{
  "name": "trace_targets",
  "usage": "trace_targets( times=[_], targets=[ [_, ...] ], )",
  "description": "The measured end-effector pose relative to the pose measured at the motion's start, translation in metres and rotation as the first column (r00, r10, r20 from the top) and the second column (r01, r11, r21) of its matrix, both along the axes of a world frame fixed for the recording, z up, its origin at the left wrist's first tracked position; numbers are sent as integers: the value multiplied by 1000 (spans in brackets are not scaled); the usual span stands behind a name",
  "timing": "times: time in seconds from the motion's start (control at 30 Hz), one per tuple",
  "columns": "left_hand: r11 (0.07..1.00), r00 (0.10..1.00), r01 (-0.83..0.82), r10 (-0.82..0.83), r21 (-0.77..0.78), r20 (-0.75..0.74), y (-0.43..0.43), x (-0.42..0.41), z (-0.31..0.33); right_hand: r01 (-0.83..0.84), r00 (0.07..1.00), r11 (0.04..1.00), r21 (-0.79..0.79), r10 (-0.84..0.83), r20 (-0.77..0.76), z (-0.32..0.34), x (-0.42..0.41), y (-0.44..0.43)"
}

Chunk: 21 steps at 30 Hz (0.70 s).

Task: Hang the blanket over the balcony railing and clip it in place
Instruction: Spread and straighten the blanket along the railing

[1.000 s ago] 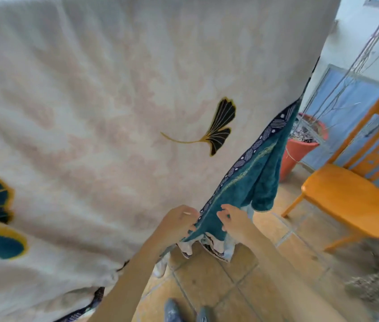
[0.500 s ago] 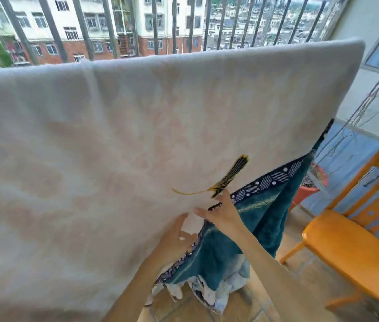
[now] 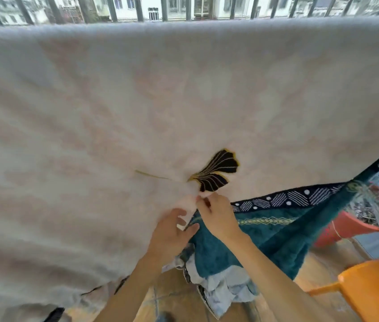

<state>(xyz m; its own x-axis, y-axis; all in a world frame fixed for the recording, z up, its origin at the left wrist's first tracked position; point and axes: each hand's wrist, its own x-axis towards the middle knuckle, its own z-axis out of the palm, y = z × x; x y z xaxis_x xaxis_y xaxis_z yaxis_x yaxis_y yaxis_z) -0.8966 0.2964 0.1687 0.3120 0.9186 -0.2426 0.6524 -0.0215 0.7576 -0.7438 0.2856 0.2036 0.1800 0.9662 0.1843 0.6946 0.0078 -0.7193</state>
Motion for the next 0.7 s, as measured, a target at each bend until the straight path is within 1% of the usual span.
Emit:
trace_targets(
  times=[0.03, 0.1, 0.17, 0.23, 0.27, 0.3, 0.43, 0.47, 0.53, 0.63, 0.7],
  targets=[
    [996, 996, -55, 61, 71, -73, -9, 8, 3, -52, 997, 998, -30, 53, 48, -1, 6, -9],
    [973, 976, -83, 122, 216, -178, -20, 22, 4, -148, 982, 987, -68, 155, 110, 2, 16, -26],
    [950, 970, -23, 97, 311, -224, -26, 28, -3, -244, 954, 967, -73, 253, 161, 6, 23, -40],
    [918, 959, 104, 9, 382, -283, -29, 30, -14, -312, 925, 947, -75, 321, 201, 11, 29, -47],
    [903, 956, 134, -9, 409, -294, -30, 30, -17, -328, 915, 941, -87, 339, 218, 15, 32, -49],
    [892, 957, 139, -10, 431, -289, -32, 31, -19, -324, 916, 941, -93, 337, 218, 21, 34, -49],
    [851, 953, 153, 7, 502, -302, -46, 37, -22, -189, 965, 967, -173, 216, 151, 49, 40, -46],
    [852, 953, 146, 16, 502, -303, -52, 40, -23, -183, 961, 963, -199, 218, 170, 52, 39, -44],
    [867, 958, 116, 31, 484, -285, -60, 43, -26, -177, 938, 961, -213, 230, 260, 48, 34, -38],
    [833, 975, 73, 57, 549, -216, -64, 42, -31, -182, 897, 968, -172, 235, 374, 29, 25, -35],
    [850, 977, 73, 44, 522, -209, -62, 39, -38, -182, 904, 962, -201, 244, 352, 23, 25, -37]
  ],
)
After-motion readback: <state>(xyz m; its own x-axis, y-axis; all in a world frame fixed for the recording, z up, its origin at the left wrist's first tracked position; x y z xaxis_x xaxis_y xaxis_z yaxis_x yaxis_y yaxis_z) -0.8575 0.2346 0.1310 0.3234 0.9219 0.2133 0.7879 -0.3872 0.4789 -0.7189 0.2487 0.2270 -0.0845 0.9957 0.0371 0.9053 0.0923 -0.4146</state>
